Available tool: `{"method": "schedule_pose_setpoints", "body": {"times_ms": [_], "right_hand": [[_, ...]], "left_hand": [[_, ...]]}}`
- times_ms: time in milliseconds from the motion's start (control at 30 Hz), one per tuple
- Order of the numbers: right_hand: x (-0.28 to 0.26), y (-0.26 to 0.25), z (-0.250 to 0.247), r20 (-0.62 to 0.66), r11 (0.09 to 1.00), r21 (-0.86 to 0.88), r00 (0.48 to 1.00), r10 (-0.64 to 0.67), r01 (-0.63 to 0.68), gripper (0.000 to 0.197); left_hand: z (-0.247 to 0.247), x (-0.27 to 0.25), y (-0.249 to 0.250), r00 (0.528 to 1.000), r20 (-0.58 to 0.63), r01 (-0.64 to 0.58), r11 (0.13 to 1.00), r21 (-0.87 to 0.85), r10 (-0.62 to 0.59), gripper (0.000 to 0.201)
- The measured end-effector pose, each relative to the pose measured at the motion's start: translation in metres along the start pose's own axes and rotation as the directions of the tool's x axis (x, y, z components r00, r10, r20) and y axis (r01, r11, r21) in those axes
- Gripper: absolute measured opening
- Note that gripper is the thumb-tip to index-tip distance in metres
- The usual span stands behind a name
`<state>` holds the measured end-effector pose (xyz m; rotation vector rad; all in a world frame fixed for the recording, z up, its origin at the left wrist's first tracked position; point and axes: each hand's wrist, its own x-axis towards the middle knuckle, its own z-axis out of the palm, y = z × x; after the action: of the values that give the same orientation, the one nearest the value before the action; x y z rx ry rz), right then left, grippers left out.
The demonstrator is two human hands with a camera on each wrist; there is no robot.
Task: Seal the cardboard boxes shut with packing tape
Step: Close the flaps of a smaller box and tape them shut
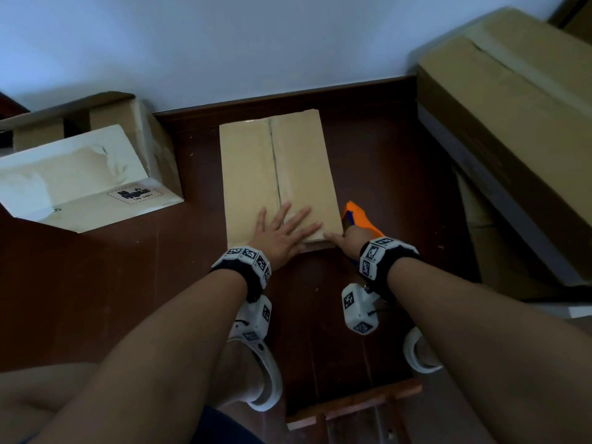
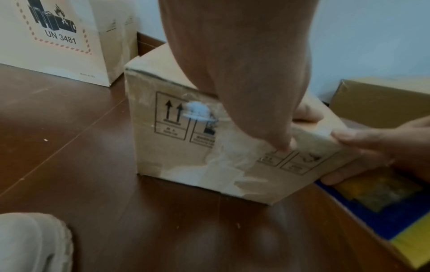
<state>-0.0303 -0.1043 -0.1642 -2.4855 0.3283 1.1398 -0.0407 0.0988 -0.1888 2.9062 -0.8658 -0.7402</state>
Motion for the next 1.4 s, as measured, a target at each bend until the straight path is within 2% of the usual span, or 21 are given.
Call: {"method": "schedule_pose_setpoints", "body": {"times_ms": [67, 100, 133, 200, 233, 267, 333, 433, 567, 600, 633, 700, 800, 867, 967, 1033, 1100, 1133, 1233, 1300, 1400], "right_hand": [[-0.007, 0.003, -0.003, -0.034, 1.000, 0.021, 0.999, -0.020, 0.021, 0.061], [-0.011, 0.006, -0.005, -0.048, 0.999, 0.035, 0.998, -0.032, 0.034, 0.058], [-0.013, 0.010, -0.006, -0.055, 0.999, 0.034, 0.998, -0.040, 0.042, 0.056], [-0.013, 0.018, -0.007, -0.055, 0.999, 0.019, 0.998, -0.034, 0.035, 0.043], [-0.013, 0.021, -0.009, -0.057, 0.999, 0.019, 0.998, -0.025, 0.027, 0.030], [-0.014, 0.023, -0.011, -0.066, 0.999, 0.032, 0.998, -0.015, 0.017, 0.027], [-0.020, 0.022, -0.020, -0.067, 0.999, 0.038, 0.998, -0.005, 0.008, 0.031], [-0.028, 0.021, -0.032, -0.080, 0.998, 0.000, 0.995, -0.056, 0.056, 0.037], [-0.030, 0.030, -0.045, -0.201, 0.997, 0.019, 0.977, -0.073, 0.078, 0.038], [-0.031, 0.034, -0.048, -0.224, 0.997, 0.028, 0.972, -0.066, 0.074, 0.038], [-0.032, 0.037, -0.051, -0.246, 0.997, 0.032, 0.967, -0.064, 0.074, 0.037], [-0.034, 0.042, -0.056, -0.283, 0.997, 0.024, 0.957, -0.063, 0.072, 0.037], [-0.038, 0.041, -0.059, -0.301, 0.997, -0.011, 0.951, -0.079, 0.079, 0.037], [-0.040, 0.038, -0.059, -0.296, 0.996, -0.028, 0.951, -0.086, 0.081, 0.037], [-0.037, 0.035, -0.057, -0.281, 0.997, -0.020, 0.956, -0.080, 0.078, 0.035], [-0.036, 0.035, -0.057, -0.256, 0.997, -0.008, 0.964, -0.077, 0.078, 0.035], [-0.036, 0.034, -0.057, -0.248, 0.997, 0.009, 0.966, -0.078, 0.083, 0.035], [-0.037, 0.033, -0.059, -0.249, 0.996, 0.009, 0.965, -0.079, 0.084, 0.035], [-0.036, 0.034, -0.060, -0.268, 0.997, 0.007, 0.960, -0.077, 0.082, 0.037], [-0.034, 0.036, -0.059, -0.292, 0.996, 0.021, 0.954, -0.072, 0.082, 0.038], [-0.032, 0.040, -0.055, -0.325, 0.996, 0.043, 0.944, -0.062, 0.080, 0.039]], "left_hand": [[-0.007, 0.000, -0.003, 1.000, 0.000, 0.012, 0.999, -0.047, -0.012, 0.064], [-0.009, -0.002, -0.009, 0.996, -0.041, 0.072, 0.993, -0.095, -0.076, 0.065], [-0.012, -0.006, -0.017, 0.978, -0.095, 0.170, 0.973, -0.156, -0.186, 0.064], [-0.009, -0.017, -0.043, 0.901, -0.128, 0.369, 0.887, -0.279, -0.415, 0.057], [-0.007, -0.023, -0.056, 0.884, -0.106, 0.407, 0.861, -0.305, -0.455, 0.055], [-0.007, -0.028, -0.064, 0.891, -0.088, 0.402, 0.862, -0.309, -0.446, 0.058], [-0.010, -0.033, -0.068, 0.898, -0.032, 0.399, 0.843, -0.362, -0.439, 0.058], [-0.014, -0.033, -0.052, 0.833, 0.025, 0.498, 0.728, -0.471, -0.553, 0.054], [-0.021, -0.023, -0.013, 0.703, 0.052, 0.627, 0.585, -0.515, -0.709, 0.056], [-0.026, -0.019, 0.000, 0.684, 0.074, 0.645, 0.555, -0.526, -0.726, 0.057], [-0.029, -0.012, 0.014, 0.689, 0.094, 0.641, 0.544, -0.542, -0.719, 0.059], [-0.036, 0.001, 0.043, 0.745, 0.127, 0.602, 0.578, -0.551, -0.655, 0.060], [-0.054, 0.007, 0.062, 0.868, 0.139, 0.486, 0.754, -0.443, -0.477, 0.048], [-0.064, 0.004, 0.044, 0.903, 0.059, 0.410, 0.814, -0.411, -0.425, 0.041], [-0.066, -0.005, -0.009, 0.879, -0.053, 0.444, 0.852, -0.276, -0.475, 0.047], [-0.060, -0.011, -0.040, 0.869, 0.031, 0.494, 0.864, -0.095, -0.493, 0.067], [-0.051, -0.013, -0.060, 0.863, 0.155, 0.489, 0.872, -0.021, -0.481, 0.090], [-0.048, -0.013, -0.063, 0.863, 0.181, 0.481, 0.876, -0.010, -0.472, 0.096], [-0.044, -0.013, -0.057, 0.861, 0.144, 0.487, 0.872, 0.041, -0.488, 0.096], [-0.045, -0.015, -0.050, 0.825, 0.141, 0.550, 0.835, 0.022, -0.547, 0.097], [-0.050, -0.016, -0.041, 0.732, 0.186, 0.675, 0.734, -0.069, -0.655, 0.099]]}}
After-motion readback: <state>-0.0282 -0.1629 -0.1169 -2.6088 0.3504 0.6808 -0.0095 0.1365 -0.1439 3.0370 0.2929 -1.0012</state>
